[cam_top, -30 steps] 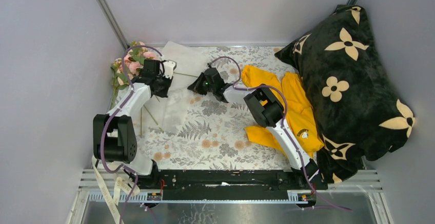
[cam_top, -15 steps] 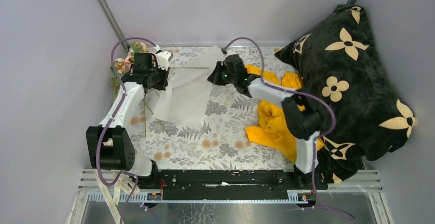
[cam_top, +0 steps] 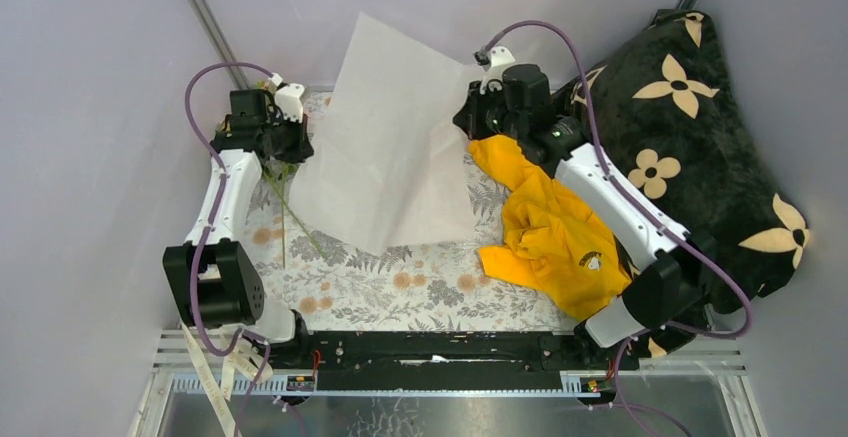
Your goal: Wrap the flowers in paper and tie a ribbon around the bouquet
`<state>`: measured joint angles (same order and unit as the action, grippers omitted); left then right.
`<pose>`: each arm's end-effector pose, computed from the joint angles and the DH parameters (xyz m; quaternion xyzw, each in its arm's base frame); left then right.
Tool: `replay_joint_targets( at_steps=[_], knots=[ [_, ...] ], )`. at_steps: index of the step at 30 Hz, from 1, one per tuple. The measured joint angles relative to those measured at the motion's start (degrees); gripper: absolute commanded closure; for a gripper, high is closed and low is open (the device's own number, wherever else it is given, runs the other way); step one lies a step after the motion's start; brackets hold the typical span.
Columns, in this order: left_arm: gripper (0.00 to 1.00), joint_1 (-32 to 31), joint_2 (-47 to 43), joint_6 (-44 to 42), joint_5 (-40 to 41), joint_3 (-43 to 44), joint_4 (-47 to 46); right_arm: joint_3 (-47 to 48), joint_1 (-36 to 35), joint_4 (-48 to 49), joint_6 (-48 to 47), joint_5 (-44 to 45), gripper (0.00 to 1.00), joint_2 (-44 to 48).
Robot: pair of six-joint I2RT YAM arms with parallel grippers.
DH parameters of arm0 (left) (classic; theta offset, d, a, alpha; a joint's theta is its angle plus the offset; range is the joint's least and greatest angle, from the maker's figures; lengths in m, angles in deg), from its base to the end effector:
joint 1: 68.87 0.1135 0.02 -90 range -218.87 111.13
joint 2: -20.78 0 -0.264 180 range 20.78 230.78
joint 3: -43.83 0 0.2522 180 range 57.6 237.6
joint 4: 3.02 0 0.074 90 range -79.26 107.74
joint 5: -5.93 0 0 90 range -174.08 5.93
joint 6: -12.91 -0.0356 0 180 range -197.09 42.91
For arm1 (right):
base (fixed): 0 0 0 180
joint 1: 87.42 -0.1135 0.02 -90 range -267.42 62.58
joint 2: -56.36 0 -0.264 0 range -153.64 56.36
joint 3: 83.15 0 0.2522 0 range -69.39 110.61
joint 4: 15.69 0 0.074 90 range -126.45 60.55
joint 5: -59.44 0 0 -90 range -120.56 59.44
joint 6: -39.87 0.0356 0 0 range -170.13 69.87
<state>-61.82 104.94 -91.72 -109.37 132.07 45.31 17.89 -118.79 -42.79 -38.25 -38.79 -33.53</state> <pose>0.3202 0.0243 0.3200 0.1444 0.8914 -0.1268 0.4105 0.3149 0.1980 0.3963 -0.1774 0.7775 0.2746 0.5372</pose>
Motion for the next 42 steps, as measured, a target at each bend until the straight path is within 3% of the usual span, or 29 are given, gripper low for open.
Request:
replay_joint_targets(
  at_steps=[4, 11, 17, 22, 24, 26, 30, 34, 36, 38, 42],
  knots=[
    [1.00, 1.6, 2.6, 0.1, -0.9, 0.0, 0.1, -2.5, 1.5, -4.7, -1.2, -1.0, 1.00, 4.9],
    [1.00, 2.0, 9.6, 0.2, -1.0, 0.1, -0.5, -17.3, 6.8, -8.7, 2.2, -0.9, 1.00, 10.6],
    [1.00, -0.1, 20.0, 0.8, 1.6, 8.4, -0.6, -27.6, 7.5, -11.6, 6.3, -0.2, 1.00, 10.7],
    [1.00, -6.1, 24.7, 1.1, 3.5, 16.7, -0.5, -29.0, 7.5, -13.4, 8.2, 1.9, 1.00, 10.7],
    [1.00, -8.2, 25.7, 1.3, 4.3, 19.6, -0.5, -29.0, 7.5, -14.7, 8.8, 3.5, 0.93, 10.7],
    [1.00, -9.4, 26.7, 1.7, 5.4, 22.0, -0.6, -29.4, 7.5, -15.5, 9.3, 4.5, 0.77, 11.1],
    [1.00, -9.3, 28.2, 2.1, 8.1, 23.2, -0.6, -30.7, 7.5, -20.2, 9.9, 7.4, 0.60, 14.1],
    [0.50, -8.5, 29.7, 1.7, 10.3, 23.1, -0.3, -30.0, 7.5, -25.0, 9.8, 12.4, 0.55, 17.4],
    [0.34, -7.9, 30.1, 1.6, 11.2, 23.2, 0.1, -27.7, 7.5, -27.9, 9.6, 15.3, 0.52, 18.3],
    [0.22, -7.1, 30.2, 1.0, 11.7, 24.1, 1.2, -24.9, 7.5, -29.4, 9.3, 17.9, 0.48, 18.7],
    [0.17, -4.1, 29.8, 0.0, 12.3, 27.4, 3.3, -19.4, 7.4, -31.2, 8.4, 22.1, 0.40, 18.2]
  ],
)
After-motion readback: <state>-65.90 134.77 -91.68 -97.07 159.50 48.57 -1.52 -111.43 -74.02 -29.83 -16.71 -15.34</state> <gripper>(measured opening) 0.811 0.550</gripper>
